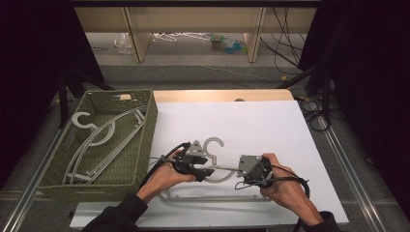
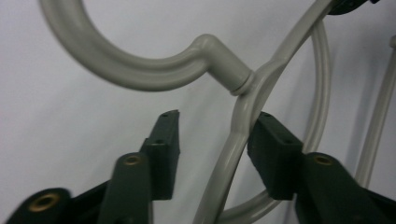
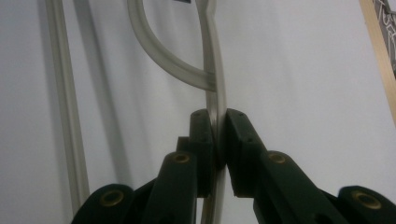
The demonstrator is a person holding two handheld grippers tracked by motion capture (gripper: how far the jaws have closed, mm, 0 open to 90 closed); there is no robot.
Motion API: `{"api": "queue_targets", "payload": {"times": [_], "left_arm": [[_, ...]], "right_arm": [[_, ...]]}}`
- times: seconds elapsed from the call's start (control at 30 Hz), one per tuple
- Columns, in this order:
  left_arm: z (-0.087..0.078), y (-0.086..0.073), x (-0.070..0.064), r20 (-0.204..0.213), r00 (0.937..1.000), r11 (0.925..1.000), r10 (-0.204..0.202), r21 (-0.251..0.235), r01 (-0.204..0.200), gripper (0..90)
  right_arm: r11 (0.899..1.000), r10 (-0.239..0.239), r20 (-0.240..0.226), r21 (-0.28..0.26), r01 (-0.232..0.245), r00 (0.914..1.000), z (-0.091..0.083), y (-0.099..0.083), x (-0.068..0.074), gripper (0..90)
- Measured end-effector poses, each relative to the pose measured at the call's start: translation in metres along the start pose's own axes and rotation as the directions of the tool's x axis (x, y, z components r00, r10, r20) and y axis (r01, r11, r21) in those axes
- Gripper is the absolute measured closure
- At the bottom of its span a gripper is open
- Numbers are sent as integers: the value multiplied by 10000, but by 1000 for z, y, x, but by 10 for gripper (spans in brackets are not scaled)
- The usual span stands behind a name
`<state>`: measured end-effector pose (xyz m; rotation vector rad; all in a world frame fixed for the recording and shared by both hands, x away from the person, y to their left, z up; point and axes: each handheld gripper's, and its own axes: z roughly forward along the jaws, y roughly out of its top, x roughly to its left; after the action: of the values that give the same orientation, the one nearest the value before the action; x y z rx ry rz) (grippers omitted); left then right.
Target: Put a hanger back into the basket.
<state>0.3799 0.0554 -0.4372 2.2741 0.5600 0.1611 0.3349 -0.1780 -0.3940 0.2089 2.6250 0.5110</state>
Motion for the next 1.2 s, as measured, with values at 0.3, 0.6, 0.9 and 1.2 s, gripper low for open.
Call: {"api": "queue_targets", "payload": {"times": [0.3,0.6,0.9,1.2], "left_arm": [[-3,2,-7,558,9967,9983,583,-50,-581,743],[-12,3,-13,726,9964,9991,433,-43,-431,802],[-36,0,5,181,9986,9972,-491,-552,500,803],[-55,1,13,-197,9939,9906,-1082,-860,1062,802]], "right_arm": [[9997,-183,-103,-179,181,9998,1,-1,0,813],[9985,302,94,-452,-297,9995,3,-8,-6,608],[9512,2534,501,-1945,-2395,9661,-9,-13,-2,413],[8726,3983,-12,-3079,-3793,9173,-10,-26,9,382]]}}
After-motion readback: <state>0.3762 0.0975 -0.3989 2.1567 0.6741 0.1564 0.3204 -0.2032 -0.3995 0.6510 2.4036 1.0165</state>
